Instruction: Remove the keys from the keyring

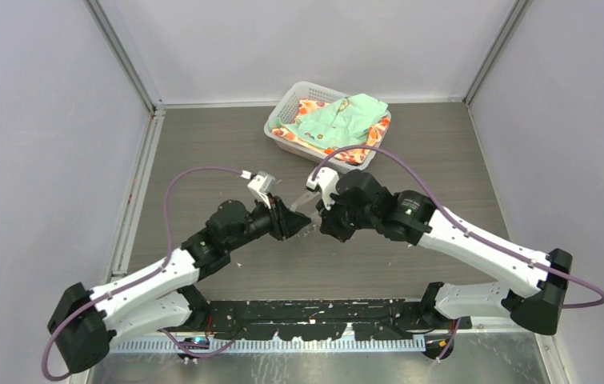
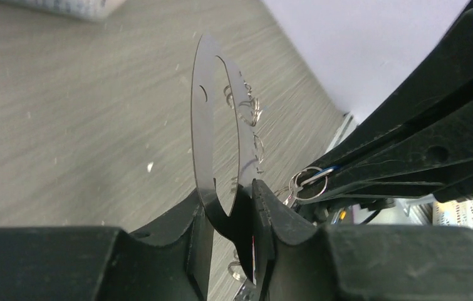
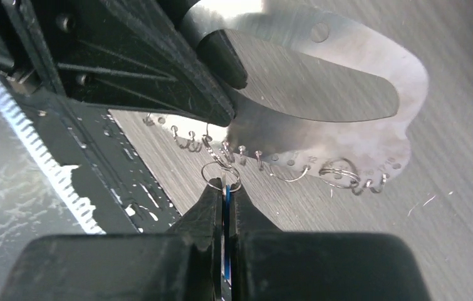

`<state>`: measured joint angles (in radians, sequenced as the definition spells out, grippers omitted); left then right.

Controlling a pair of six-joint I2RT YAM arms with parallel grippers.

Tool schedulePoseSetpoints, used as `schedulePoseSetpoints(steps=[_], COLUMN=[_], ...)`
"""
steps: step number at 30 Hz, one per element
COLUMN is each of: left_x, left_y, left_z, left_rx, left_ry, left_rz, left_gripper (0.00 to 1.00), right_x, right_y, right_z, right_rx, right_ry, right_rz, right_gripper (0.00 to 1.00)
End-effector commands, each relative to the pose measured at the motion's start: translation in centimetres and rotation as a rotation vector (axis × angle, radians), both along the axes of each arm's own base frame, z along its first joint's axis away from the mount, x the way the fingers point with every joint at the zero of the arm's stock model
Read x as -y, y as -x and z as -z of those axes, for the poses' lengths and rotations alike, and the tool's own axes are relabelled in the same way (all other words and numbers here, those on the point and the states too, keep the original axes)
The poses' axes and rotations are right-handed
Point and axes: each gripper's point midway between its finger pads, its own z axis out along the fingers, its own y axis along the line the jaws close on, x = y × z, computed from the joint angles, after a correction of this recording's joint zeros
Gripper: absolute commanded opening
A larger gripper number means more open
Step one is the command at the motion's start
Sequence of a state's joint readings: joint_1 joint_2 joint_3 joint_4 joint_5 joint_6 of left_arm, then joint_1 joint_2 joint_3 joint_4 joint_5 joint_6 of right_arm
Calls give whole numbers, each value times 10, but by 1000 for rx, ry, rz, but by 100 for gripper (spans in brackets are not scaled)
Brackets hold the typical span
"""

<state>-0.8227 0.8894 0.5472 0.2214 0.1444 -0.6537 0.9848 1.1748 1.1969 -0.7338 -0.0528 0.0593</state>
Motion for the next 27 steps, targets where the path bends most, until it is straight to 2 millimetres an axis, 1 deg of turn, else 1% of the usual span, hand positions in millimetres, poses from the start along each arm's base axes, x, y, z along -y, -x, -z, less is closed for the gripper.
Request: schedulePoseSetpoints(steps=[1, 4, 6, 9, 11, 13, 17, 22, 27], left_x=[-3, -7, -11, -16, -17, -19, -25, -24, -32], left_y=[-9, -14, -17, -21, -21, -19, -14, -4, 3], left_z=[68, 96, 110, 127, 133, 138, 146, 141, 139], left_rx=[-93, -132, -147, -159, -165, -170, -183, -191, -205], left_ry=[-83, -117, -144, -182, -193, -204, -232, -228, -253], left_rz=[-43, -82, -112, -141, -147, -147, -145, -100, -102], left_gripper=[30, 38, 43, 45, 46, 49, 53, 59, 66], right_x=[-6, -5, -5, -2, -3, -4, -6, -6, -1], right_y=[-31, -40, -44, -50, -51, -49, -48, -46, -44], right_z=[8, 31, 46, 67, 74, 78, 81, 82, 80], right_rx=[50, 34, 13, -12, -25, -41, -53, -74, -65], right_ry=[-56, -51, -45, -38, -40, -37, -35, -23, -12], right_rz=[135, 171, 186, 206, 204, 192, 185, 180, 184], right_gripper=[1, 1, 1, 1, 1, 1, 1, 1, 1])
